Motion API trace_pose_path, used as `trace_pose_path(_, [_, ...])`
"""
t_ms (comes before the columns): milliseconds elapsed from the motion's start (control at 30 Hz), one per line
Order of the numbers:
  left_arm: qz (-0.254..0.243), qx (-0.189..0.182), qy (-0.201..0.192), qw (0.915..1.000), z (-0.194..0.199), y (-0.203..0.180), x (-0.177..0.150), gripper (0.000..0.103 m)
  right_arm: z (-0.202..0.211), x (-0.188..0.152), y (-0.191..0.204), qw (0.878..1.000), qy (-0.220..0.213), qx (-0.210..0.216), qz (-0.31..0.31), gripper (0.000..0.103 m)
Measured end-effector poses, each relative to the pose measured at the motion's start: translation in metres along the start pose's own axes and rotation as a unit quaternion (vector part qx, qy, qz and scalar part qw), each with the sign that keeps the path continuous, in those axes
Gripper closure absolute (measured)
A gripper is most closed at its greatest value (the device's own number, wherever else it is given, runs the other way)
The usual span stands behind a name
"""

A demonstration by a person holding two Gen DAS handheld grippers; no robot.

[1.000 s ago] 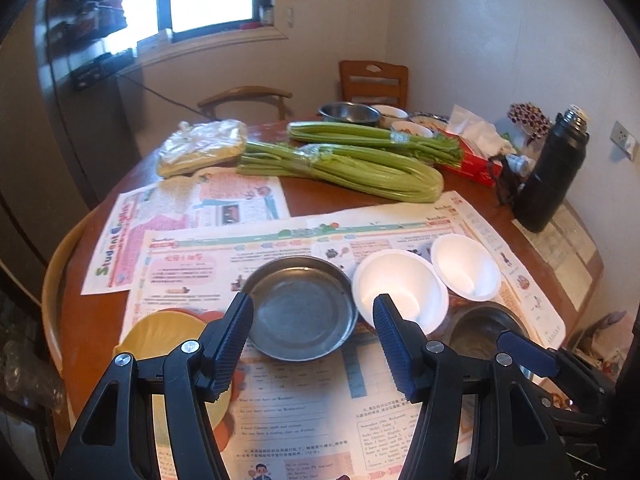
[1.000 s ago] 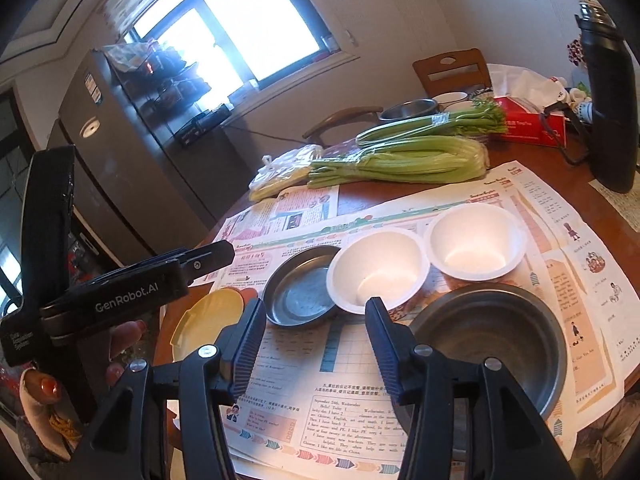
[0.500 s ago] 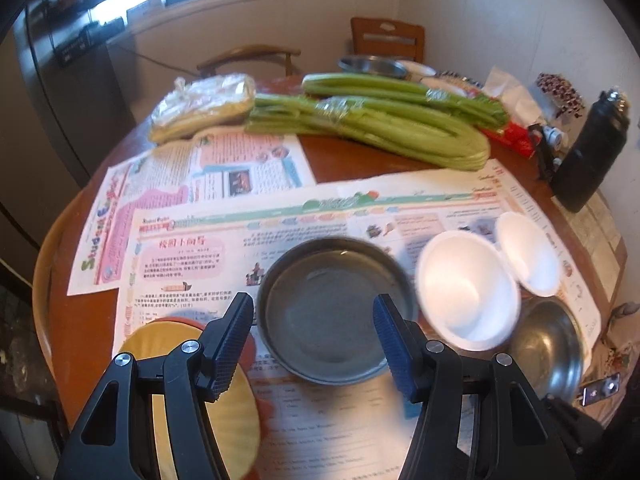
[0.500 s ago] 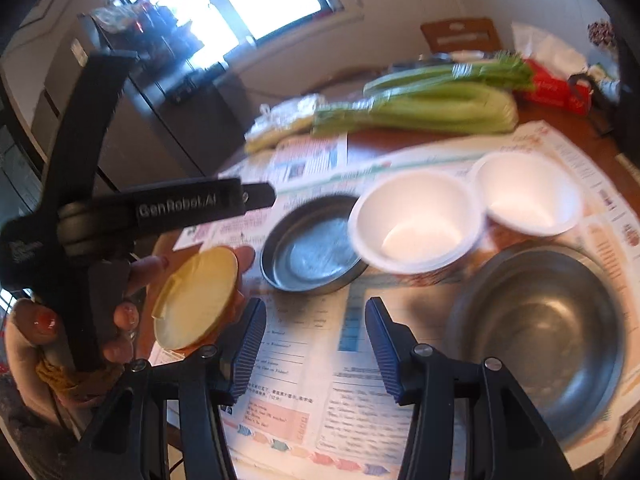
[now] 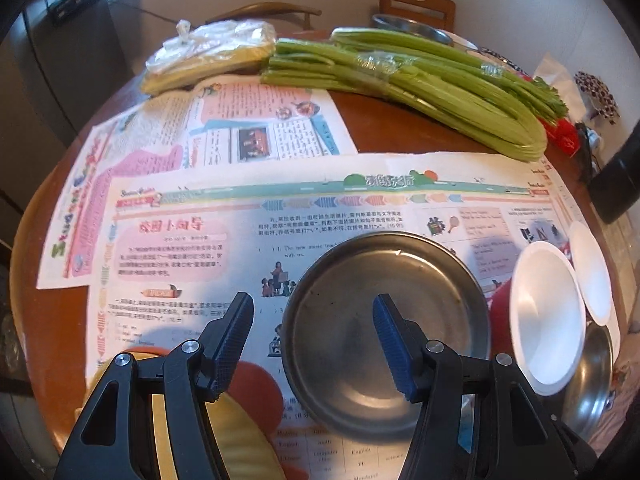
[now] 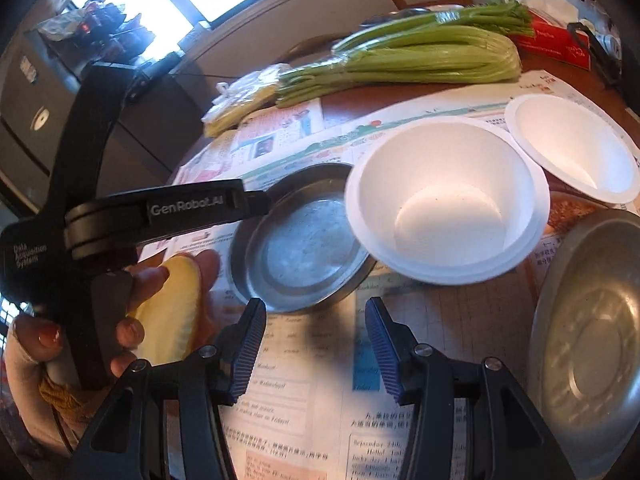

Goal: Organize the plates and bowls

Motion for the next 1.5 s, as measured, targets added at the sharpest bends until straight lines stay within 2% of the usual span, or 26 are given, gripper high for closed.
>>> trace_pose_path(100, [0.0,-0.002,0.01,0.9999,-0.009,0.0,0.0,0.04,-0.01,0.005,-0.003,1.0,0.01,-0.002,-0.012,0.052])
trace_pose_path(233, [-0.002,-0.008,0.017,0.9998,-0.017,-0.001,0.001,0.056,-0.017,0.01,-0.007,1.0,0.013,-0.003,-0.016,0.051])
trace_pose_path(433, [-0.018,0.003,0.021,0.9996,-0.026,-0.004,-0.003,0.063,-0.022,0.019,-0.004,1.0,0.004,-0.008,-0.007,0.051])
trace_pose_path(633, [-0.03,0.009,0.023,0.9992,-0.025,-0.005,-0.01,0.064,-0.024,0.021,0.0,0.999,-0.007,-0.03,0.022,0.051])
trace_pose_path(833, [-0.04,0.022,0.019,0.9988,-0.017,-0.013,-0.027,0.064,-0.019,0.012,-0.002,0.999,0.005,-0.036,0.039,0.051])
trace_pose_path(1233, [-0.071,0.031,0.016,0.9969,-0.001,-0.033,-0.069,0.061,0.001,-0.031,-0.006,0.995,0.037,-0.034,0.081,0.051])
trace_pose_path(1500, [-0.075,0.03,-0.001,0.9967,0.014,-0.045,-0.118,0.061,0.019,-0.068,-0.01,0.99,0.047,-0.048,0.123,0.051])
Point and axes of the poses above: each gripper's, at about its wrist camera, not at the fingertips, and z roughly against the way its jaws point, y to its left, x to its top, the point moved 7 cm from there along -z, roughly the way its jaws point, and after that the axes turned 11 degrees about y, right-handed, at the moved point
